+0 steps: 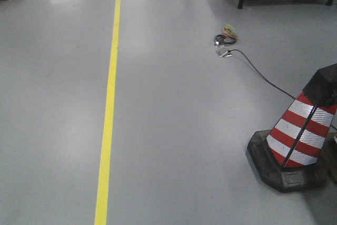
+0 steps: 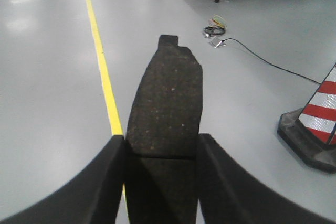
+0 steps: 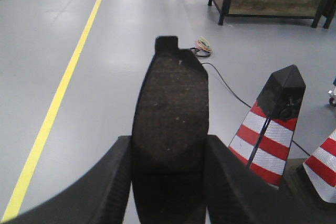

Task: Move and align brake pads A on conveyor
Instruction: 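Drive forward along the yellow floor line carrying both pads, then turn past the red-and-white cones toward the black conveyor belt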

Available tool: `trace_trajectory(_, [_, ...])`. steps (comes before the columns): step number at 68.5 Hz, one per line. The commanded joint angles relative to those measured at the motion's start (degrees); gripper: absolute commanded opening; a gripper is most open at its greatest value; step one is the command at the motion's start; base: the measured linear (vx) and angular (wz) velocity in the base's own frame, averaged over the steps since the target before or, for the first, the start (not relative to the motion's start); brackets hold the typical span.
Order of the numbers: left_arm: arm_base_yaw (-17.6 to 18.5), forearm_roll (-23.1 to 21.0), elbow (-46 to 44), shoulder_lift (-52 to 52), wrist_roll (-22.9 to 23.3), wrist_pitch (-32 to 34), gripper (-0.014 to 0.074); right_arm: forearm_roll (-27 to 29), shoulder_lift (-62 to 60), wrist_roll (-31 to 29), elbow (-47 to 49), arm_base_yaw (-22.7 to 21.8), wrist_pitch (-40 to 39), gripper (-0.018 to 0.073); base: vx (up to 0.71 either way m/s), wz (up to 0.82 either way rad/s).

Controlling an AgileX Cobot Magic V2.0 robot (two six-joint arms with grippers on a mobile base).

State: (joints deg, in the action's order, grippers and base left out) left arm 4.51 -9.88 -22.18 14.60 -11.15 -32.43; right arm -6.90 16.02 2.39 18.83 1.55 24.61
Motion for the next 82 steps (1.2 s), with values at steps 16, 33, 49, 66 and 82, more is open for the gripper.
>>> trace_trajectory(16, [0.17, -0.9, -1.79, 0.46, 0.2, 5.59, 0.0094, -0.55, 0.32, -0.63, 1.77, -0.26, -5.68, 0.0101, 0.35, -0.36])
trace_trajectory(33, [0.17, -0.9, -1.79, 0.46, 0.2, 5.59, 0.0094, -0.55, 0.32, -0.63, 1.77, -0.26, -5.68, 0.0101, 0.29, -0.62])
trace_trajectory(49, [0.17, -0.9, -1.79, 0.46, 0.2, 5.59, 0.0094, -0.55, 0.32, -0.63, 1.77, -0.26, -5.68, 0.0101, 0.25, -0.79])
trace_trajectory(66, [0.17, -0.9, -1.79, 0.46, 0.2, 5.59, 0.0094, -0.55, 0.32, -0.63, 1.77, -0.26, -5.68, 0.0101, 0.24, -0.75])
trace_trajectory(82, [0.17, -0.9, -1.79, 0.46, 0.2, 5.59, 0.0094, -0.55, 0.32, -0.63, 1.77, -0.26, -5.68, 0.0101, 0.25, -0.57])
